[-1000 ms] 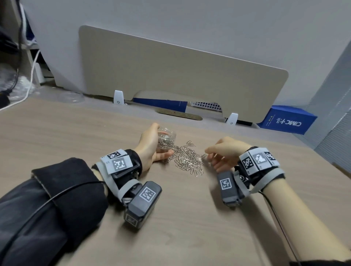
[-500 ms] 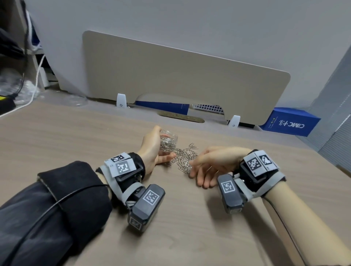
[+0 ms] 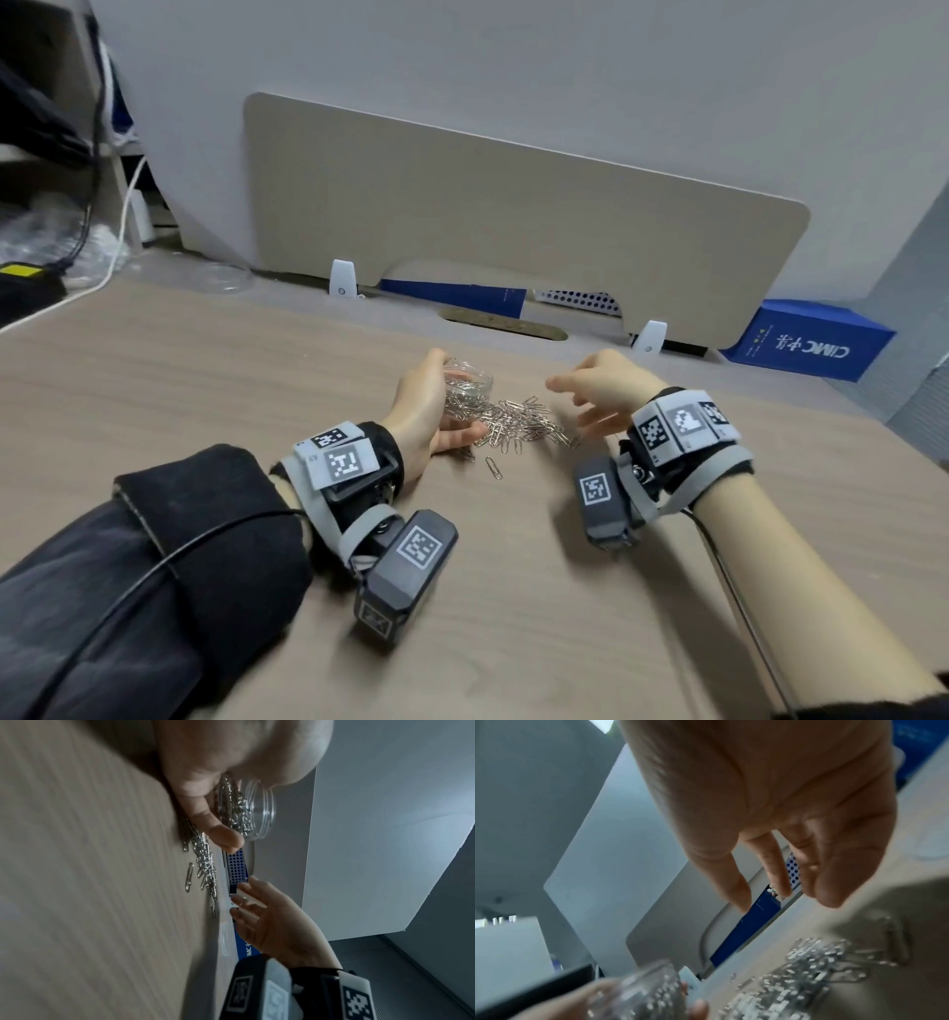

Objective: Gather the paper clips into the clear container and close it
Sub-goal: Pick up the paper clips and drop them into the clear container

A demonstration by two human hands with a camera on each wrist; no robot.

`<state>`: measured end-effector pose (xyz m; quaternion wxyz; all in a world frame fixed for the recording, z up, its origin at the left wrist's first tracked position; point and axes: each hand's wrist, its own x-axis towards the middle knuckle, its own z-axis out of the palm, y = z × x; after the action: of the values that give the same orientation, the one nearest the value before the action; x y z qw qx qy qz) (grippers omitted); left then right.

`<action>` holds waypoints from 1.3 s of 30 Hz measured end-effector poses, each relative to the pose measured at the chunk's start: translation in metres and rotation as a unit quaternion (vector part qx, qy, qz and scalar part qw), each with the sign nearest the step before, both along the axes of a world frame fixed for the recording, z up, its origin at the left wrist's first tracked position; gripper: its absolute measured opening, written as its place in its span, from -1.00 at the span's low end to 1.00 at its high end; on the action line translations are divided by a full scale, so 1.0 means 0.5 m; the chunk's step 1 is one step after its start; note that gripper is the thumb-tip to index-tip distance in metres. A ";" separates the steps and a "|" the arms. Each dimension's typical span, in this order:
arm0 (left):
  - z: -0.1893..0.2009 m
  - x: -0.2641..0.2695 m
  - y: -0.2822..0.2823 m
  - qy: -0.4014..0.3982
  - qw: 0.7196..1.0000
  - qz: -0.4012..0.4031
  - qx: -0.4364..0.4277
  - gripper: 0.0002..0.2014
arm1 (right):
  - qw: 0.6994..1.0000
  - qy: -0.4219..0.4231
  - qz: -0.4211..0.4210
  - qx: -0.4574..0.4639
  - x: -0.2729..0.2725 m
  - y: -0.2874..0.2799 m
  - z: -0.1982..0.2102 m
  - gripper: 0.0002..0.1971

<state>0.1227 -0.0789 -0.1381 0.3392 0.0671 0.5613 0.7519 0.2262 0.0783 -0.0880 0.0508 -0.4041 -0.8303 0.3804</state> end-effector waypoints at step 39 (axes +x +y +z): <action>0.007 0.009 -0.001 0.035 0.997 -0.073 -0.014 -0.71 | 0.977 0.147 0.131 -0.079 -0.046 -0.042 0.051 -0.81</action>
<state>0.1273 -0.0795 -0.1345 0.3738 0.1292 0.5771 0.7146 0.2034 0.0574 -0.0627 0.0903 -0.2345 -0.8267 0.5034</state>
